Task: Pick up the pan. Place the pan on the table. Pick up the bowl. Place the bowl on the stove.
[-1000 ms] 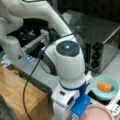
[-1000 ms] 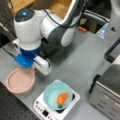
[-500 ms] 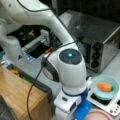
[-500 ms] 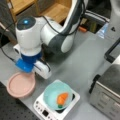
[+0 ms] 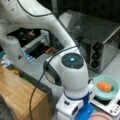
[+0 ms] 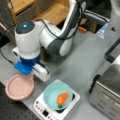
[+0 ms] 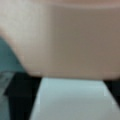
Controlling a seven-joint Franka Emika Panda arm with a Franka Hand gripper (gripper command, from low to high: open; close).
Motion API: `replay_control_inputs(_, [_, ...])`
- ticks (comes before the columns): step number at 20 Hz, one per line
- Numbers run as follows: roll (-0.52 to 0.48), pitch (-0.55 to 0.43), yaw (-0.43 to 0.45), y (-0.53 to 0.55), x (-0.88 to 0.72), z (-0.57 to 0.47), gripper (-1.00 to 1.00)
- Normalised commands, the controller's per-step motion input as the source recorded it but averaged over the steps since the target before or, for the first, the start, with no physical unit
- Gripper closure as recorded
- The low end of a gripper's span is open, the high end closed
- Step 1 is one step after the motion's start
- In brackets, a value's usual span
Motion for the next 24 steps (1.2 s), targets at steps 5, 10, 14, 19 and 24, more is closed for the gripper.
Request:
replay_control_inputs(5, [-0.233, 0.064, 0.065, 0.01, 0.31, -0.05, 1.0])
replay_control_inputs(10, [-0.22, 0.084, 0.061, 0.02, 0.25, 0.07, 1.0])
replay_control_inputs(14, [-0.22, 0.091, 0.06, 0.02, 0.22, 0.12, 1.0])
replay_control_inputs(19, [-0.222, 0.096, 0.065, 0.02, 0.19, 0.11, -1.0])
replay_control_inputs(24, [-0.21, 0.102, 0.067, 0.04, 0.14, 0.07, -1.0])
